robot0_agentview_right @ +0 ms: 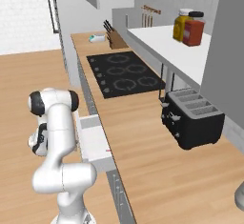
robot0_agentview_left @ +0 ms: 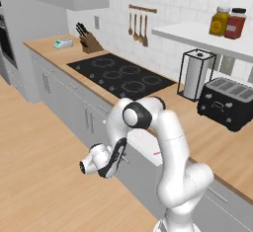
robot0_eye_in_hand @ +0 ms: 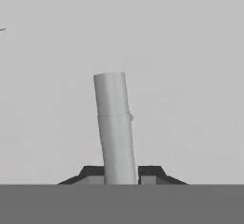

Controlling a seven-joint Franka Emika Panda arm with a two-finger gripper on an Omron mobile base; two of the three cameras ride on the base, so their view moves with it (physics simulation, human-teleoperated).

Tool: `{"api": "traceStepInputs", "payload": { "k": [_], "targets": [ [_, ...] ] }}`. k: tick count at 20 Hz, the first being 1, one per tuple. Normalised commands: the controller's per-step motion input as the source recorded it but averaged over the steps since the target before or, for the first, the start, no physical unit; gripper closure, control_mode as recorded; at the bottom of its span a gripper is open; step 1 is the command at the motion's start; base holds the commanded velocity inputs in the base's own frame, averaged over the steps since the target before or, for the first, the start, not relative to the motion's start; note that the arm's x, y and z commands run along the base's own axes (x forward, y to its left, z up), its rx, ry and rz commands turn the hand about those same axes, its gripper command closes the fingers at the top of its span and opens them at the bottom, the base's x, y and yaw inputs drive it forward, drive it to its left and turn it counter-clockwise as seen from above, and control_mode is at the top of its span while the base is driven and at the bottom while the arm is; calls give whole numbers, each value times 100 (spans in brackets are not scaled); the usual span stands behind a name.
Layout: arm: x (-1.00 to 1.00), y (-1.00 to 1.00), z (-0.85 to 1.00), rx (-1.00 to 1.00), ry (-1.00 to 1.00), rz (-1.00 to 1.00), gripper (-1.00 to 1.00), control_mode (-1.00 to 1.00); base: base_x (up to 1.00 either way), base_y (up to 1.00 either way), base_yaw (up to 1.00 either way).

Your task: Take a straw from the drawer in front and place it inside the glass cup on the dining counter.

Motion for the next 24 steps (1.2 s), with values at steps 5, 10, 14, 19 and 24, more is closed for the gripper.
{"api": "traceStepInputs", "payload": {
  "k": [5, 10, 14, 19, 24],
  "targets": [
    [-38, 98, 0, 6, 17, 0, 100, -100, 0, 0, 0],
    [-39, 96, 0, 6, 18, 0, 100, -100, 0, 0, 0],
    [-32, 86, 1, 4, 17, 0, -100, -100, 0, 0, 0],
    [-58, 7, 74, 14, 1, 0, -100, -100, 0, 0, 0],
    [-59, 0, 100, 21, 0, 0, -100, -100, 0, 0, 0]
  ]
}}
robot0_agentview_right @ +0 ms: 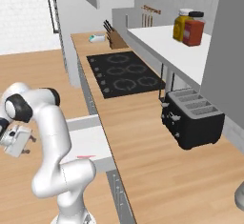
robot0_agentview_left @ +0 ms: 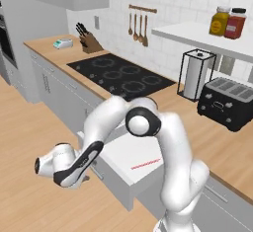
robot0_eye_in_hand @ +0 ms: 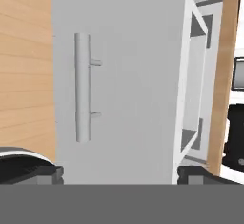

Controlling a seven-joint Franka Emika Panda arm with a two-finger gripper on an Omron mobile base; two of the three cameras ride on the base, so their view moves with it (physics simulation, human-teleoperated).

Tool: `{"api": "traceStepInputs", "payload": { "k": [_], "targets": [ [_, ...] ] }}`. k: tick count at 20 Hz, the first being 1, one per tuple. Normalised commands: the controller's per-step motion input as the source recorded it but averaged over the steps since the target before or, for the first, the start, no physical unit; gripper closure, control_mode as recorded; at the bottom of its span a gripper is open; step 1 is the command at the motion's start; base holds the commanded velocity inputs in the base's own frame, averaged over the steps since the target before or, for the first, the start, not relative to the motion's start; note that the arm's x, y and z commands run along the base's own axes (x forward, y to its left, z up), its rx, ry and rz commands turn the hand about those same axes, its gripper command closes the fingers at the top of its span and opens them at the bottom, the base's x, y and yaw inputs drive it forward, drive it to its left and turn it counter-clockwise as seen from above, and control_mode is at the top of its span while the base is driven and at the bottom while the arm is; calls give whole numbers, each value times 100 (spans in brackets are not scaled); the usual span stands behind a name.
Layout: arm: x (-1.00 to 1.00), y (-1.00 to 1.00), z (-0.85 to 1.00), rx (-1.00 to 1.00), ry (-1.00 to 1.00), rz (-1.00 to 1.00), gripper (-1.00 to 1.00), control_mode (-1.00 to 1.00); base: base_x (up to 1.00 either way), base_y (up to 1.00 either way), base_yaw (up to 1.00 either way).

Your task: Take a straw from the drawer in front and place it inside the glass cup on the dining counter.

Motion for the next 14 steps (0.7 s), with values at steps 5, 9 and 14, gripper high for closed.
{"api": "traceStepInputs", "payload": {
  "k": [5, 9, 14],
  "targets": [
    [-66, -1, 100, 19, 0, 0, -100, -100, 0, 0, 0],
    [-52, -17, 100, 23, 0, -3, -100, -100, 0, 0, 0],
    [-5, -49, 100, 24, 10, -10, -100, -100, 0, 0, 0]
  ]
}}
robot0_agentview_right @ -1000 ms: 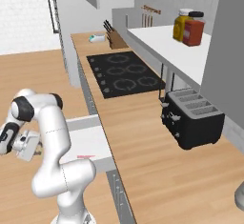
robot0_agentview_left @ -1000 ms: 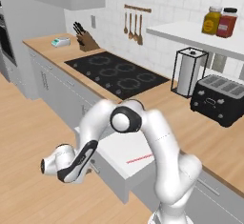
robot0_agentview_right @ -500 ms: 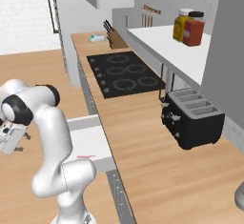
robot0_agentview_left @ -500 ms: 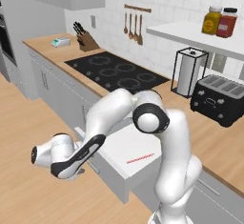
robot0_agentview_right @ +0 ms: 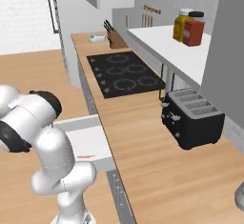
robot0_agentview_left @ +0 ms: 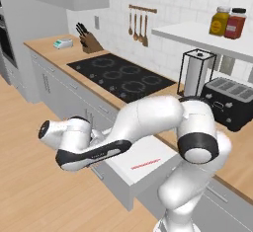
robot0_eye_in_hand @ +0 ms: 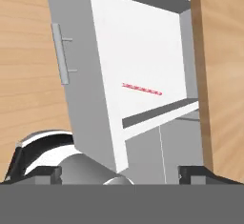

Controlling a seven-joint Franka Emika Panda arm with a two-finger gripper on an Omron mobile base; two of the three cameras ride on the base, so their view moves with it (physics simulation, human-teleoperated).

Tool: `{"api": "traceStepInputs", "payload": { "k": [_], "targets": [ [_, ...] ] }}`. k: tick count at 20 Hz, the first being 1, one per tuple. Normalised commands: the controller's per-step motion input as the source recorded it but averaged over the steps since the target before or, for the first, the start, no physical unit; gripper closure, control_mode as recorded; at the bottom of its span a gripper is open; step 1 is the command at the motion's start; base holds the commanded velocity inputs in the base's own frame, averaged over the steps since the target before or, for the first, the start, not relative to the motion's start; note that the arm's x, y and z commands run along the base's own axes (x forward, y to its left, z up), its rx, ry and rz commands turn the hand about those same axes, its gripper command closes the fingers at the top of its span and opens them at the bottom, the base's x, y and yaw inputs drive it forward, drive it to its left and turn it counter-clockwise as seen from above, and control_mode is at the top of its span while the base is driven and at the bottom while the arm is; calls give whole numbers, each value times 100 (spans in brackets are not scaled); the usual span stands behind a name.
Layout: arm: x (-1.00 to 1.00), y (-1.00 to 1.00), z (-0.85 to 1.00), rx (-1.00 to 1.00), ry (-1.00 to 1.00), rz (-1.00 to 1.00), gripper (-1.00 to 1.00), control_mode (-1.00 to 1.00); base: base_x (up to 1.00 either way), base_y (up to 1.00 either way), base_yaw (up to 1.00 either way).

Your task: Take a straw from the drawer in front and place it inside the glass cup on the dining counter.

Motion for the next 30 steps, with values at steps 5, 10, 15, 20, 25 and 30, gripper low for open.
{"api": "traceStepInputs", "payload": {
  "k": [5, 10, 15, 20, 25, 30],
  "targets": [
    [1, -64, 94, 21, 14, -9, -100, -100, 0, 0, 0],
    [40, -61, 13, 11, 4, -2, -100, -100, 0, 0, 0],
    [62, -31, -31, 6, 0, 0, -100, -100, 0, 0, 0],
    [60, -26, -40, 19, 12, 0, -100, -100, 0, 0, 0],
    [24, -15, -78, 24, 16, 0, -100, -100, 0, 0, 0],
    [29, -19, -57, 13, 4, 2, -100, -100, 0, 0, 0]
  ]
}}
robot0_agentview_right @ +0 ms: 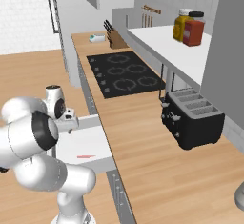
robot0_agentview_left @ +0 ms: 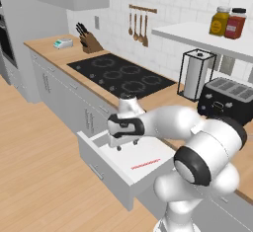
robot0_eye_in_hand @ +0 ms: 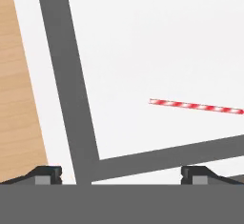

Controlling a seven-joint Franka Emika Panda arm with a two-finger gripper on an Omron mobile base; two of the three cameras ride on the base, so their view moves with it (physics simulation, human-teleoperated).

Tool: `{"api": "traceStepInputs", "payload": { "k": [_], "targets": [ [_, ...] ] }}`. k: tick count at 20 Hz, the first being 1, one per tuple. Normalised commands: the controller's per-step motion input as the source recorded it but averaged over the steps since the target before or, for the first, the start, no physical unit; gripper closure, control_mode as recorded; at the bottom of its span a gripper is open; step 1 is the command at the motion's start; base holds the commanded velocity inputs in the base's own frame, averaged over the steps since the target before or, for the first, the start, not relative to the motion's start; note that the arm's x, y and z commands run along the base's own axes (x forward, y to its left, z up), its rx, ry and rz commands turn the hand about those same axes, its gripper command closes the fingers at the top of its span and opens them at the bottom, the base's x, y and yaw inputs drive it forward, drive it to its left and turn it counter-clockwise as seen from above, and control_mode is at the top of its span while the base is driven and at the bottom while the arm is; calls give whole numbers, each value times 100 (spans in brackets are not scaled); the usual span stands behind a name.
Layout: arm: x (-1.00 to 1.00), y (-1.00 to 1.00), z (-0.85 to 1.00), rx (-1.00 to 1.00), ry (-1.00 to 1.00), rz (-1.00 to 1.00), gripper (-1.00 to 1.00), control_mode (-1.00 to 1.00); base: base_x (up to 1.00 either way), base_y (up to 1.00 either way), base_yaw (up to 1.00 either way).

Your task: Take a straw from the drawer in front and place it inside the glass cup on the dining counter.

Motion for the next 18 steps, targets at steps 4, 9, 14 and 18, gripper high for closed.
{"api": "traceStepInputs", "payload": {
  "k": [4, 9, 14, 18],
  "targets": [
    [20, -11, -47, 2, 0, 1, -100, -100, 0, 0, 0],
    [14, 0, -58, 0, 0, 3, -100, -100, 0, 0, 0],
    [30, -4, -48, 1, 1, 3, -100, -100, 0, 0, 0],
    [21, -1, -43, 6, 5, 3, -100, -100, 0, 0, 0]
  ]
}}
